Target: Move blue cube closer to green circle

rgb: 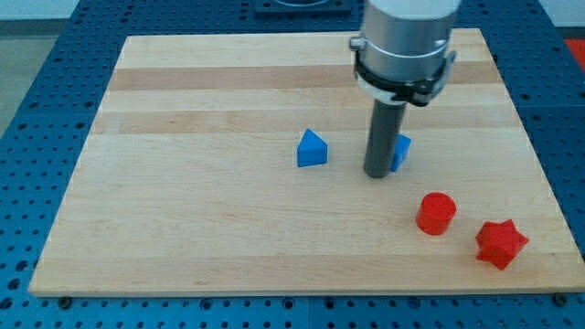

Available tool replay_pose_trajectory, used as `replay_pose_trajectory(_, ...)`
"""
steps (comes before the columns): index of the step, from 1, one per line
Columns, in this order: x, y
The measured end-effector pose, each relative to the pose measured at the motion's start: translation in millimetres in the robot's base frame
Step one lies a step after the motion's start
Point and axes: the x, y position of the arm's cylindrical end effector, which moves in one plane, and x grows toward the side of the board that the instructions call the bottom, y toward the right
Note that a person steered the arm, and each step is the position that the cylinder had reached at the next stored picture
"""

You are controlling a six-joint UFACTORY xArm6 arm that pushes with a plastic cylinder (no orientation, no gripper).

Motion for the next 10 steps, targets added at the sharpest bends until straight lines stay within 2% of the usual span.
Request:
replay_pose_trajectory(1,-9,15)
replay_pose_trajectory(2,-38,11)
replay_pose_trajectory(6,-72,38)
replay_pose_trajectory(9,-112,93)
replay_pose_trajectory(10,-132,93)
